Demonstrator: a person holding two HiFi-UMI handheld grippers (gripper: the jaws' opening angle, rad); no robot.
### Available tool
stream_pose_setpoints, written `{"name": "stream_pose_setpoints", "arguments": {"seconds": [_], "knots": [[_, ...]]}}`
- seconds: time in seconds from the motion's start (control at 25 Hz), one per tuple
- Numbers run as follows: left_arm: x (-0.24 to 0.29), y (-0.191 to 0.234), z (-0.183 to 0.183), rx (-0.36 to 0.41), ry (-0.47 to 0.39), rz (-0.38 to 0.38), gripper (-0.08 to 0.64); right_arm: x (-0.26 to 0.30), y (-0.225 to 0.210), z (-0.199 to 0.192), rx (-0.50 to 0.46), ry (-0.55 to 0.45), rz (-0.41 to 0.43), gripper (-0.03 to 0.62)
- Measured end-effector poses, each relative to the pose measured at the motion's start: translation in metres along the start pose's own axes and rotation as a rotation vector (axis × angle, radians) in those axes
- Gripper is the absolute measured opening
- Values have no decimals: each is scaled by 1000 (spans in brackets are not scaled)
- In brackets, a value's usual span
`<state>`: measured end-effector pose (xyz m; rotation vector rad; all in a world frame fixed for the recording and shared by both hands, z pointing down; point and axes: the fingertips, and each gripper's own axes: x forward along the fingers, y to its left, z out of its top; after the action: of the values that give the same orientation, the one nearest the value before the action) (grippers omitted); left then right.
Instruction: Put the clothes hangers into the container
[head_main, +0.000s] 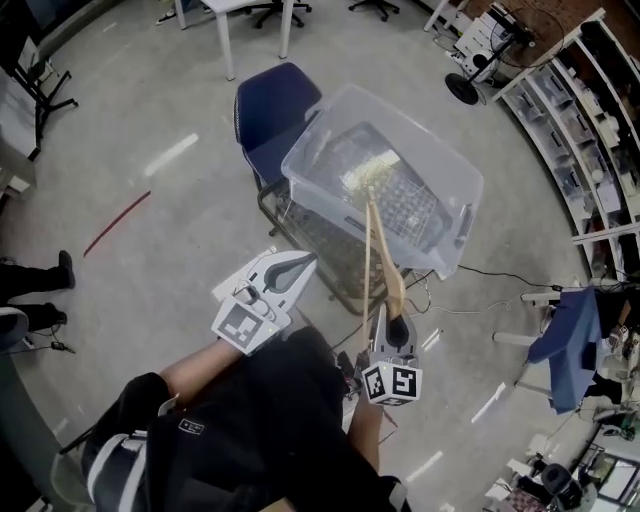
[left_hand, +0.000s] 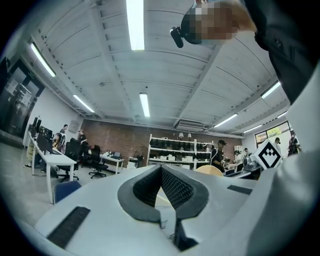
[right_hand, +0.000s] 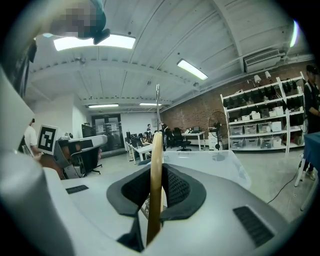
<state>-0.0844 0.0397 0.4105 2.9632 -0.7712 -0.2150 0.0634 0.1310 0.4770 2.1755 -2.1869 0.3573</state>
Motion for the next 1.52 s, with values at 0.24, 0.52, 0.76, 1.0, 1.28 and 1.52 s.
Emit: {"name": "stream_pose_setpoints", "arguments": {"seconds": [0.24,0.52,0.76,1.0,1.28,1.52], "knots": [[25,46,0,-34,9,3,18,57,-6,20,-16,32,-9,71],[96,77,-1,-22,7,18,18,129,-68,40,-19,38,1,71],[154,104,-2,-9,-4,24,18,190,-105,50,-28,48,33,71],[213,134,-2,-18,-3,34,19,261,-145,61,-42,75,63,71],[265,157,-15,-34,27,66,18,330,-186,42,-36,155,114,71],[296,171,-32,-51,58,82,18,383,-212,5,-24,250,158,71]]}}
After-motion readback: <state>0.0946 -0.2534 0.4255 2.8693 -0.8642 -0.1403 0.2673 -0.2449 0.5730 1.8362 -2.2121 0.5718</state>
